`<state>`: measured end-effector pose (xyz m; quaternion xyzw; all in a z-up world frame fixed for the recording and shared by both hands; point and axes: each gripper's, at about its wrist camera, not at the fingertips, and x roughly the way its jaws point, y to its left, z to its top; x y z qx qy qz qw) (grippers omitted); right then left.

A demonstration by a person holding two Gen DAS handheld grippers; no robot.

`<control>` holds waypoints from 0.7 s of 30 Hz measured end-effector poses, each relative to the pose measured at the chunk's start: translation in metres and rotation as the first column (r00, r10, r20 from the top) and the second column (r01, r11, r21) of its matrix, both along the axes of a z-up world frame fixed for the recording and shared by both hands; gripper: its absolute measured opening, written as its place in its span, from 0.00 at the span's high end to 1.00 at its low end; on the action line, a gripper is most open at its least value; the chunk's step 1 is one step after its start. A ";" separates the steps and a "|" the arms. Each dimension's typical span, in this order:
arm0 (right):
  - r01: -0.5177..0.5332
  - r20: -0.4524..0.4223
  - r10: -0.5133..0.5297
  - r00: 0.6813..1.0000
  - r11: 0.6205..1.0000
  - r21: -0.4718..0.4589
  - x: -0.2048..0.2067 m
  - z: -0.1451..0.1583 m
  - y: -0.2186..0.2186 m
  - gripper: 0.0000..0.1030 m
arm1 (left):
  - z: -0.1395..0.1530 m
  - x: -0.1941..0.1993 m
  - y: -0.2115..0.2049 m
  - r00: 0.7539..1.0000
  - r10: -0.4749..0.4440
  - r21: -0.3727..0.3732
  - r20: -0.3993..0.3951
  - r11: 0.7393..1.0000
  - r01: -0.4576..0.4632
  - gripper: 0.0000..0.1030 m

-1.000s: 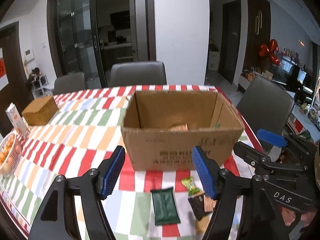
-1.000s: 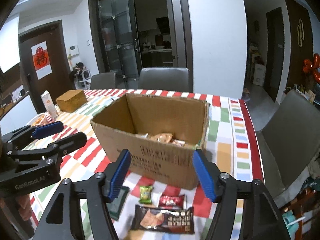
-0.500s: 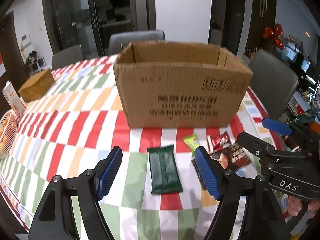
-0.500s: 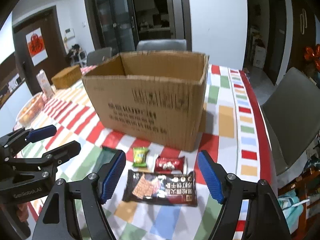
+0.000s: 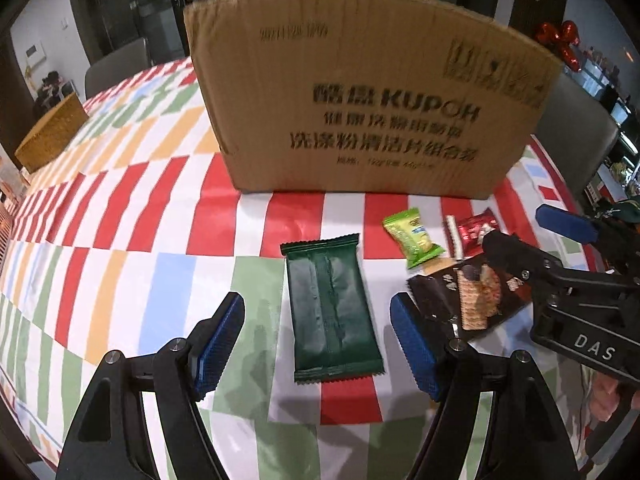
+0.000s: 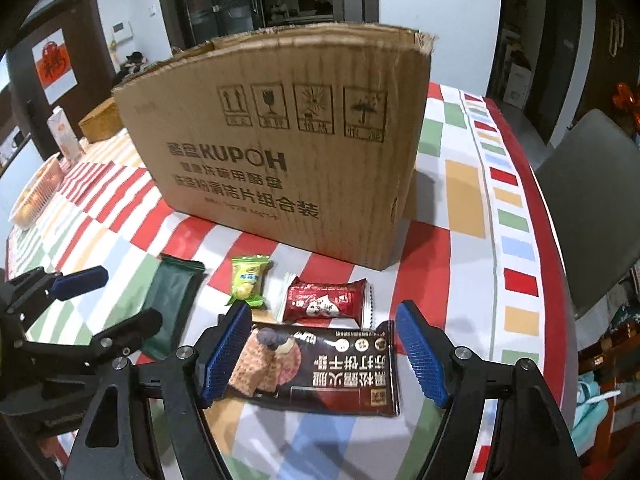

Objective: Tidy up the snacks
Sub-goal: 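Grasp the dark green packet with the left tool while the right tool grasps the red packet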

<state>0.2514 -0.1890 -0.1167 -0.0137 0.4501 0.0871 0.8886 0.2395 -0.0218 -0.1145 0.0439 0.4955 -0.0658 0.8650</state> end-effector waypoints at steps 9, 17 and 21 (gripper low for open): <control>0.012 -0.027 -0.013 1.000 0.999 -0.034 0.017 -0.014 0.005 0.27 | -0.016 0.019 -0.002 0.999 0.009 0.004 -0.034 1.000 -0.009 0.30; 0.010 -0.063 -0.014 0.998 0.998 -0.062 0.026 -0.028 0.010 0.27 | -0.027 0.027 -0.003 0.998 0.005 -0.024 -0.064 1.000 -0.007 0.54; 0.006 -0.074 -0.010 0.997 0.999 -0.053 0.028 -0.033 0.010 0.36 | -0.030 0.026 -0.002 0.998 0.008 -0.030 -0.057 1.000 -0.010 0.57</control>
